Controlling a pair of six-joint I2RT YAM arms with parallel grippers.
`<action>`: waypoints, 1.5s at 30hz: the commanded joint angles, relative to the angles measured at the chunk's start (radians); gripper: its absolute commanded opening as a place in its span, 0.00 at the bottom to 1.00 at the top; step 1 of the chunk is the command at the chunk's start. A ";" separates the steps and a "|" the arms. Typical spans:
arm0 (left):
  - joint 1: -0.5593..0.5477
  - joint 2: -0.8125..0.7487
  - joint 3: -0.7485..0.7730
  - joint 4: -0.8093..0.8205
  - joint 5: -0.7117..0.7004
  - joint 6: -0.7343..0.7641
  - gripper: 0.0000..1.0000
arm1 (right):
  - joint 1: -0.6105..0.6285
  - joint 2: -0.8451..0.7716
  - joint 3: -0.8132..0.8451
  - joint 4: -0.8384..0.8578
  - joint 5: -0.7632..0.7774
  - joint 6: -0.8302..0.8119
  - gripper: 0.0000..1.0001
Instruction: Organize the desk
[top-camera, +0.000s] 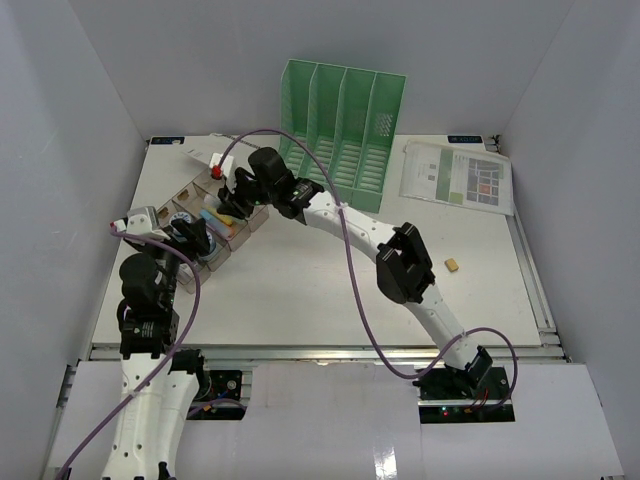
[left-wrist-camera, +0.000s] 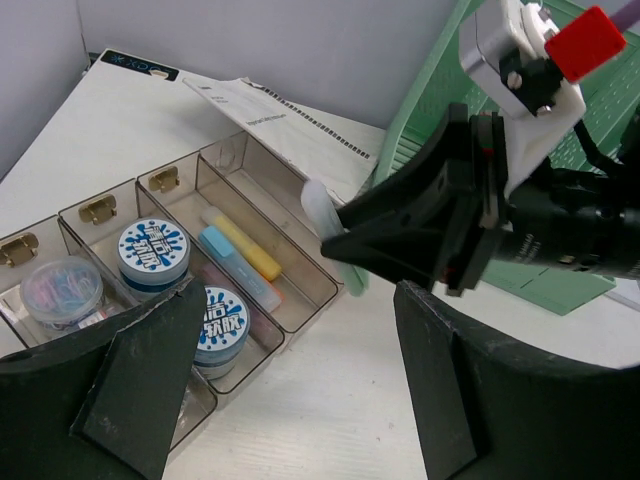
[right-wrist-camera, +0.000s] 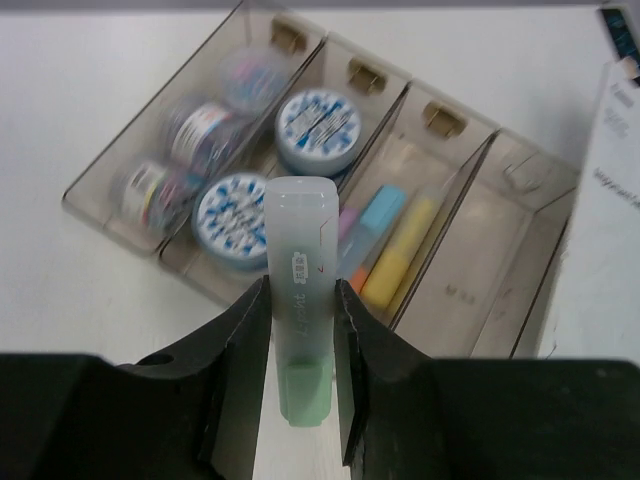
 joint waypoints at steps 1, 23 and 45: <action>0.000 -0.017 0.019 -0.006 -0.016 -0.004 0.86 | -0.015 0.034 0.023 0.409 0.118 0.205 0.08; 0.000 -0.025 0.018 0.008 0.049 -0.004 0.87 | 0.030 0.130 -0.074 0.525 0.197 0.174 0.26; 0.000 0.158 -0.017 0.144 0.553 -0.032 0.98 | -0.165 -0.180 -0.140 0.142 -0.036 -0.096 0.92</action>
